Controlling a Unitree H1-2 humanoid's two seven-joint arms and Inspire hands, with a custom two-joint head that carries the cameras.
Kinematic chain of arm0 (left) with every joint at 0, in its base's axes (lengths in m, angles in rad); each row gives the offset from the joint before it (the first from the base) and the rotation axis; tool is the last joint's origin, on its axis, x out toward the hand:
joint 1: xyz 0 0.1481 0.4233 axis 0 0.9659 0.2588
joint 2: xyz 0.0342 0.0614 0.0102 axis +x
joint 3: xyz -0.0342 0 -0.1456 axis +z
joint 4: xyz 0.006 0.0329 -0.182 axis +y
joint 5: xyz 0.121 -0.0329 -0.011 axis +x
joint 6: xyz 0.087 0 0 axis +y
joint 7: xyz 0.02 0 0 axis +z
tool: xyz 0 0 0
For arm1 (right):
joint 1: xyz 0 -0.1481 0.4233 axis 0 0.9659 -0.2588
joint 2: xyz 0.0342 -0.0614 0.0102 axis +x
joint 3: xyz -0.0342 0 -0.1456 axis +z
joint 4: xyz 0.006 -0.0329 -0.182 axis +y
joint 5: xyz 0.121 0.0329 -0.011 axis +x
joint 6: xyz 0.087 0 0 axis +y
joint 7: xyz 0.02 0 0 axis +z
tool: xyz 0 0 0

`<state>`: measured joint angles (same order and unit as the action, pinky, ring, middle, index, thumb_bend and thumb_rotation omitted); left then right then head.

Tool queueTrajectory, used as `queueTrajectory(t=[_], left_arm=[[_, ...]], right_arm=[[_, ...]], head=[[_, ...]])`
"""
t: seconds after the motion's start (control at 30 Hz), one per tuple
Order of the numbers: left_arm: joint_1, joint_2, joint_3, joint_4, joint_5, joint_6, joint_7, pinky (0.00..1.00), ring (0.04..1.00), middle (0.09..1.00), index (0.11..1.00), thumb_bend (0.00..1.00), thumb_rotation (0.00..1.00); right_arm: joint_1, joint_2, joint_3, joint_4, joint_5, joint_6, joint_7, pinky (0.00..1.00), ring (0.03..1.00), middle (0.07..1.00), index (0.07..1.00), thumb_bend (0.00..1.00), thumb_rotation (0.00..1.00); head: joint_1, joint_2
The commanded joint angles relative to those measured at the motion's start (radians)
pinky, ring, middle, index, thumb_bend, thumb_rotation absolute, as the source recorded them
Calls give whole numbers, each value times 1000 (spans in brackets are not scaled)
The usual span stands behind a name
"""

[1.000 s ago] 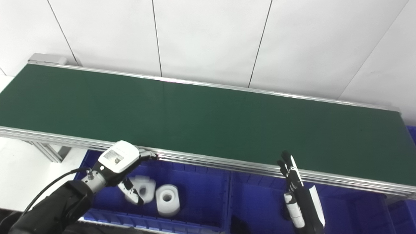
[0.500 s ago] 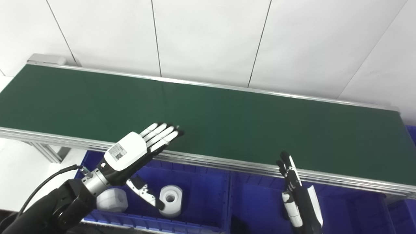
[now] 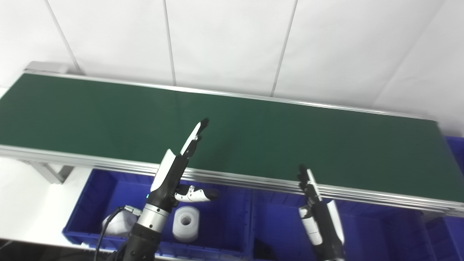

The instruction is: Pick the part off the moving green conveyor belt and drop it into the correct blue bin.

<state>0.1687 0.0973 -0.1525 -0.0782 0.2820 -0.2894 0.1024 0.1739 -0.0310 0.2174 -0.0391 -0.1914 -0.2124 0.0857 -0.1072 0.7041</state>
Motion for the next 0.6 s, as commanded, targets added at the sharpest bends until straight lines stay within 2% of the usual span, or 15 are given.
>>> queueTrajectory(t=[0.0, 0.1, 0.2, 0.47, 0.57], left_arm=[[-10, -23, 8, -13, -68, -8, -13, 989, 1000, 1000, 1000, 979, 879], [-11, -58, 5, 6, -174, 1, -49, 999, 1000, 1000, 1000, 978, 856], [-12, -80, 1, 10, -174, -5, -56, 1000, 1000, 1000, 1000, 950, 887], [33, -120, -7, -2, -163, -46, -62, 1000, 1000, 1000, 1000, 910, 869], [73, -136, -4, -69, -191, -7, -68, 1000, 1000, 1000, 1000, 899, 865]], right_arm=[[-8, 20, 1, -9, -18, -58, -30, 977, 985, 1000, 985, 805, 991], [-3, 35, -5, -5, -28, -37, -57, 996, 992, 1000, 982, 786, 995], [5, 48, -8, -18, -33, -16, -77, 1000, 998, 1000, 989, 797, 1000], [15, 51, -14, -42, -41, 0, -78, 1000, 989, 1000, 998, 831, 1000], [17, 49, -14, -53, -34, 5, -70, 1000, 994, 1000, 1000, 829, 1000]], head=[[-23, 1], [-42, 5], [-58, 23], [-41, 38], [-27, 39]])
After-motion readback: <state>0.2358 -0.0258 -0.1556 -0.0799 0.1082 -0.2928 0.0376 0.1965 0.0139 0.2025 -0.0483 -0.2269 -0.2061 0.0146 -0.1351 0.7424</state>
